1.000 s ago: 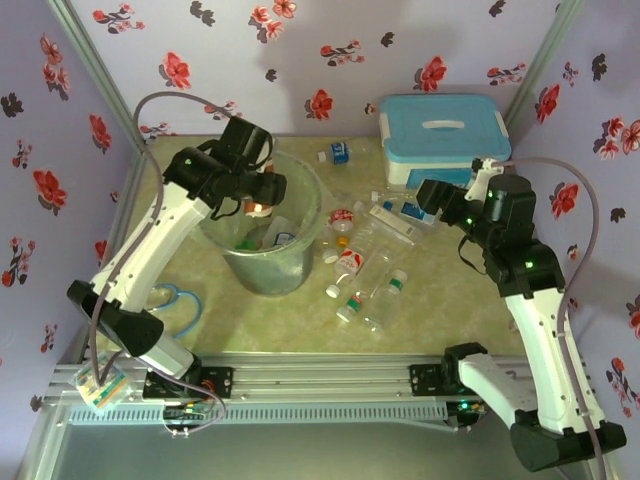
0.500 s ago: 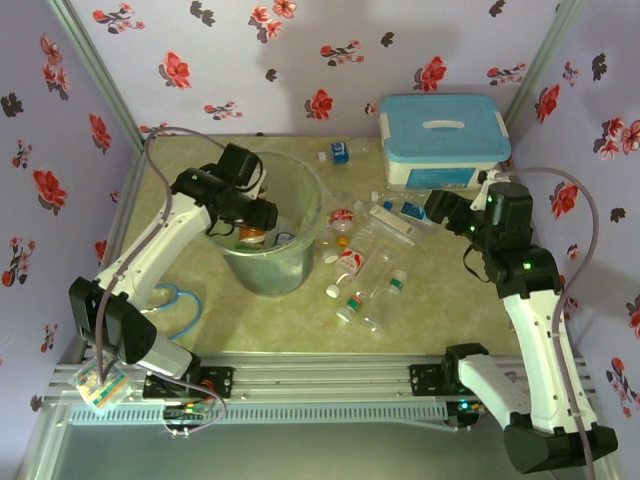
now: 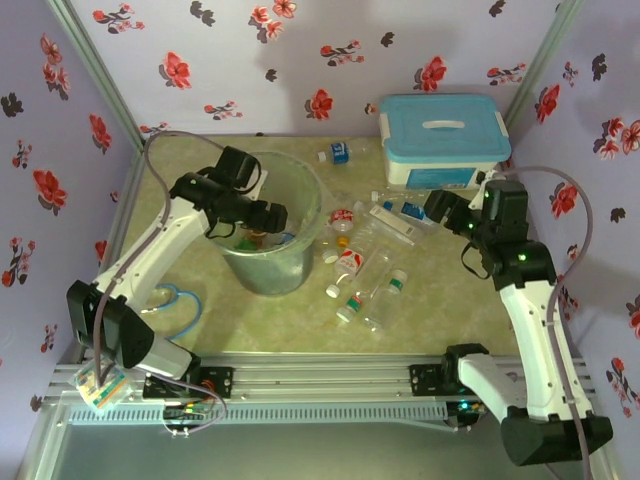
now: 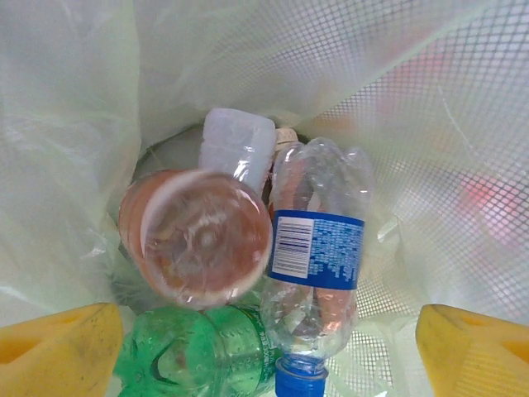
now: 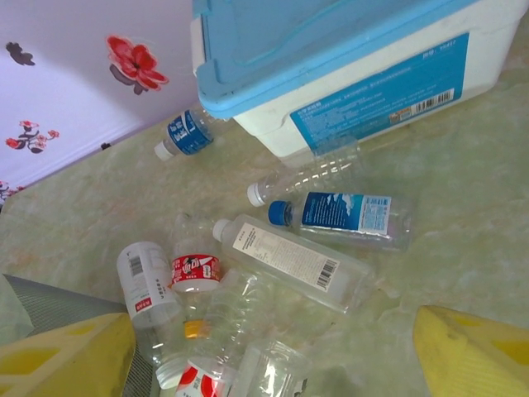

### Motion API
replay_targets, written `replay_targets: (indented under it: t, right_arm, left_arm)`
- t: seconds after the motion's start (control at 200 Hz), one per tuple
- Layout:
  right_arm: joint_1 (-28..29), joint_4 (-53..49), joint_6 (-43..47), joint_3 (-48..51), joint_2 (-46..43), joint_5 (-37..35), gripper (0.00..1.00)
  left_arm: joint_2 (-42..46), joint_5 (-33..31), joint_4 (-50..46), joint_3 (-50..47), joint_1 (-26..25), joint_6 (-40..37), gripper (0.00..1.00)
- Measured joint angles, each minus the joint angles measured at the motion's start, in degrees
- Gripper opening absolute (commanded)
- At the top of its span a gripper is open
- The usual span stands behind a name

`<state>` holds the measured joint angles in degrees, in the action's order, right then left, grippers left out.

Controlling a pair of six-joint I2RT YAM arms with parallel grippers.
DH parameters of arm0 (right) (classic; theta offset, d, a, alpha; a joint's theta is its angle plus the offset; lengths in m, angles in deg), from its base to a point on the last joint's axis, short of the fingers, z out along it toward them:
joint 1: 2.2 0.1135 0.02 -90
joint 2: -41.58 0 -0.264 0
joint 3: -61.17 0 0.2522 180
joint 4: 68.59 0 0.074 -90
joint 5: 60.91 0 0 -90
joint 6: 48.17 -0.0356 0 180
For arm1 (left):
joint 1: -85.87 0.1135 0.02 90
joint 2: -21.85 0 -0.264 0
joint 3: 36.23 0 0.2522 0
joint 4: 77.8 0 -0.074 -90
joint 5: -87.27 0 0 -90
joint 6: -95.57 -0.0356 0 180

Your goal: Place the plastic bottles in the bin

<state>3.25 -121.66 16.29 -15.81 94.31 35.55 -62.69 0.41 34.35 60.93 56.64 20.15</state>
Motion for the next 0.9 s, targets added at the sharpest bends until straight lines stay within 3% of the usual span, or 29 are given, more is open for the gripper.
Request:
replay_targets:
  t: [0.285, 0.565, 0.705, 0.9]
  right_arm:
    - [-0.1, -0.3, 1.7, -0.3, 9.2, 1.2, 0.85]
    - [-0.1, 1.2, 15.6, -2.3, 18.9, -3.5, 0.85]
    - [-0.1, -0.9, 23.6, -7.7, 26.1, -3.8, 0.78]
    - [3.1, -7.5, 24.0, -10.0, 27.3, -2.0, 0.74]
  left_arm:
    - [2.6, 0.0, 0.1, 0.0, 0.0, 0.0, 0.89]
    - [5.3, 0.0, 0.1, 0.3, 0.0, 0.7, 0.91]
    - [6.9, 0.0, 0.1, 1.3, 0.0, 1.4, 0.91]
    - [8.2, 0.0, 0.1, 2.2, 0.0, 2.5, 0.91]
